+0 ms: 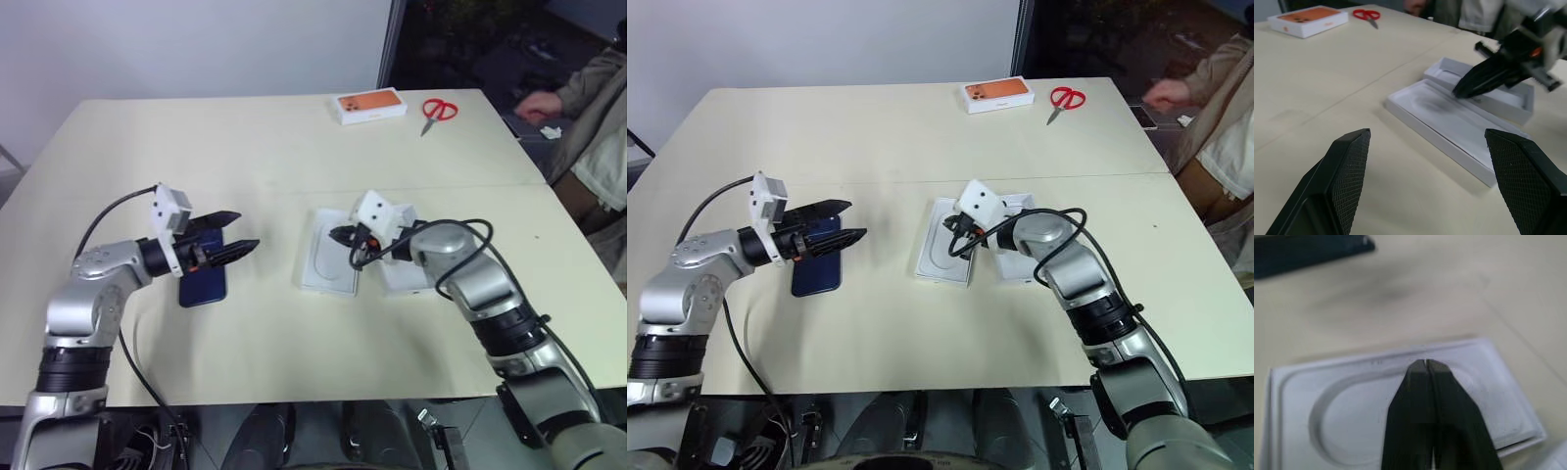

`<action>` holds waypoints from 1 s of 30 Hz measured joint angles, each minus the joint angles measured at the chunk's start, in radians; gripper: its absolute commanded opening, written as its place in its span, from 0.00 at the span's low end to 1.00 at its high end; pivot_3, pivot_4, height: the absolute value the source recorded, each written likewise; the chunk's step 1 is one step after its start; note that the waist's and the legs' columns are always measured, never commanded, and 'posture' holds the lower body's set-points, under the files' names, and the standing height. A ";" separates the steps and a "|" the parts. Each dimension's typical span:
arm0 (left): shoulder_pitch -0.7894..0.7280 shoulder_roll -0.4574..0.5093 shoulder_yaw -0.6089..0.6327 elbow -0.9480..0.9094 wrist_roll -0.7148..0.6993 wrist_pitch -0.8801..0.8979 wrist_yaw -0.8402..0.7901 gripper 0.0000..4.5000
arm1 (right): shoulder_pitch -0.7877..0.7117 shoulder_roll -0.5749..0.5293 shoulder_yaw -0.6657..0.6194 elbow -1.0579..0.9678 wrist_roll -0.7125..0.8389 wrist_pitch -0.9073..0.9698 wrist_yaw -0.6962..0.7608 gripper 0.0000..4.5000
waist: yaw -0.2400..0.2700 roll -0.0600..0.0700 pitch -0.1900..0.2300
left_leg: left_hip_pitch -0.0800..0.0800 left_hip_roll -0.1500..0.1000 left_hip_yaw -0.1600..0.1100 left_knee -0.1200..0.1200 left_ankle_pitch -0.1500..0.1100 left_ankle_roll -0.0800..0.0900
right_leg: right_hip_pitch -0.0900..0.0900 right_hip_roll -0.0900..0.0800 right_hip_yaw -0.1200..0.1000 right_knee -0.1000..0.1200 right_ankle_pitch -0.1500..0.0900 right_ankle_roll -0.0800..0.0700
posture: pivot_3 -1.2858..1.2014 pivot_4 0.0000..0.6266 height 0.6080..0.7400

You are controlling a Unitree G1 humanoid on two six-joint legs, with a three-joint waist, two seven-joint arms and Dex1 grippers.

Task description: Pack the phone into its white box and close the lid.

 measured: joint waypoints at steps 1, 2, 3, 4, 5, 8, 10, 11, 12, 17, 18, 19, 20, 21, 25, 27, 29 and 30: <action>0.003 0.005 0.011 0.002 0.008 -0.020 0.003 0.88 | -0.011 -0.001 0.027 0.013 -0.033 -0.012 0.002 0.01 | -0.001 0.000 0.000 | 0.000 0.000 0.000 0.000 0.000 0.000 | 0.000 0.000 0.000 0.000 0.000 0.000 | 0.52 0.24 1.00; 0.007 0.006 0.013 0.004 0.019 -0.038 0.008 0.88 | -0.015 -0.004 0.052 0.018 -0.062 -0.022 0.008 0.01 | -0.001 0.000 0.000 | 0.000 0.000 0.000 0.000 0.000 0.000 | 0.000 0.000 0.000 0.000 0.000 0.000 | 0.52 0.24 1.00; 0.017 0.005 0.013 0.005 0.025 -0.053 0.011 0.88 | -0.018 -0.009 0.081 0.024 -0.089 -0.035 0.018 0.01 | -0.001 0.000 0.000 | 0.000 0.000 0.000 0.000 0.000 0.000 | 0.000 0.000 0.000 0.000 0.000 0.000 | 0.52 0.24 1.00; 0.030 0.003 0.011 0.006 0.031 -0.061 0.016 0.88 | -0.017 -0.015 0.109 0.026 -0.115 -0.044 0.029 0.01 | -0.002 0.000 0.000 | 0.000 0.000 0.000 0.000 0.000 0.000 | 0.000 0.000 0.000 0.000 0.000 0.000 | 0.52 0.24 1.00; 0.038 -0.003 0.009 0.008 0.036 -0.065 0.019 0.88 | -0.016 -0.023 0.134 0.030 -0.138 -0.052 0.038 0.01 | -0.002 0.000 0.000 | 0.000 0.000 0.000 0.000 0.000 0.000 | 0.000 0.000 0.000 0.000 0.000 0.000 | 0.52 0.24 1.00; 0.045 -0.011 0.008 0.008 0.041 -0.070 0.032 0.88 | -0.019 -0.043 0.158 0.027 -0.193 -0.081 0.056 0.01 | 0.000 0.000 0.000 | 0.000 0.000 0.000 0.000 -0.001 0.001 | 0.000 0.001 0.000 0.000 0.000 0.000 | 0.52 0.24 1.00; 0.045 -0.012 0.008 0.008 0.043 -0.074 0.038 0.88 | -0.020 -0.057 0.168 0.020 -0.217 -0.087 0.079 0.01 | 0.000 0.000 0.000 | 0.000 0.000 0.000 0.000 -0.002 0.004 | 0.000 0.000 0.000 0.000 0.000 0.000 | 0.52 0.24 1.00; 0.045 -0.012 0.008 0.008 0.043 -0.075 0.039 0.88 | -0.021 -0.067 0.169 0.011 -0.223 -0.088 0.092 0.01 | 0.000 0.000 0.000 | 0.000 0.000 0.000 0.000 -0.003 0.005 | 0.000 0.000 0.000 0.000 0.000 0.000 | 0.52 0.24 1.00; 0.045 -0.012 0.008 0.008 0.043 -0.076 0.039 0.88 | -0.021 -0.071 0.168 0.003 -0.225 -0.080 0.101 0.01 | 0.000 0.000 0.000 | 0.000 0.000 0.000 0.000 -0.003 0.005 | 0.000 0.000 0.000 0.000 0.000 0.000 | 0.52 0.24 1.00; 0.044 -0.012 0.008 0.008 0.045 -0.089 0.039 0.88 | -0.011 -0.076 0.165 -0.050 -0.229 -0.025 0.148 0.01 | 0.000 0.000 0.000 | 0.000 0.000 0.000 0.000 -0.003 0.005 | 0.000 0.001 0.000 0.000 0.000 0.000 | 0.52 0.24 1.00; 0.044 -0.012 0.008 0.008 0.045 -0.091 0.040 0.88 | -0.009 -0.077 0.165 -0.057 -0.231 -0.019 0.150 0.01 | 0.000 0.000 0.000 | 0.000 0.000 0.000 0.000 -0.003 0.005 | 0.000 0.001 0.000 0.000 0.000 0.000 | 0.52 0.24 1.00; 0.043 -0.013 0.007 0.008 0.047 -0.092 0.040 0.88 | -0.008 -0.077 0.165 -0.061 -0.235 -0.015 0.153 0.01 | 0.000 0.000 0.000 | 0.000 0.000 0.000 0.000 -0.003 0.005 | 0.000 0.001 0.000 0.000 0.000 0.000 | 0.52 0.24 1.00; 0.042 -0.015 0.007 0.009 0.049 -0.093 0.040 0.88 | -0.005 -0.076 0.161 -0.062 -0.235 -0.014 0.152 0.01 | 0.000 0.000 0.000 | 0.000 0.000 0.000 0.000 -0.003 0.005 | 0.000 0.001 0.000 0.000 0.000 0.000 | 0.52 0.24 1.00; 0.041 -0.018 0.007 0.009 0.049 -0.094 0.041 0.88 | 0.001 -0.068 0.154 -0.062 -0.233 -0.013 0.146 0.01 | 0.000 0.000 0.000 | 0.000 0.000 0.000 0.000 -0.003 0.005 | 0.000 0.001 0.000 0.000 0.000 0.000 | 0.52 0.24 1.00; 0.034 -0.027 -0.006 0.009 0.050 -0.093 0.040 0.88 | 0.027 0.022 0.098 -0.060 -0.173 -0.016 0.110 0.01 | -0.002 0.000 0.000 | 0.000 0.000 0.000 0.000 -0.003 0.005 | 0.000 0.001 0.000 0.000 0.000 0.000 | 0.52 0.24 1.00; 0.026 -0.027 -0.012 0.009 0.050 -0.093 0.040 0.88 | 0.027 0.053 0.043 -0.074 -0.125 -0.011 0.100 0.01 | -0.001 0.000 0.000 | 0.000 0.000 0.000 0.000 -0.003 0.005 | 0.000 0.001 0.000 0.000 0.000 0.000 | 0.52 0.24 1.00; 0.024 -0.026 -0.012 0.012 0.049 -0.093 0.037 0.88 | 0.019 0.059 -0.022 -0.085 -0.075 -0.002 0.094 0.01 | -0.001 0.000 0.000 | 0.000 0.000 0.000 0.000 -0.003 0.005 | 0.000 0.001 0.000 0.000 0.000 0.000 | 0.52 0.24 1.00; 0.023 -0.025 -0.011 0.016 0.049 -0.093 0.036 0.88 | 0.010 0.055 -0.061 -0.084 -0.053 -0.001 0.092 0.01 | 0.000 0.000 0.000 | 0.000 0.000 0.000 0.000 -0.003 0.005 | 0.000 0.001 0.000 0.000 0.000 0.000 | 0.52 0.24 1.00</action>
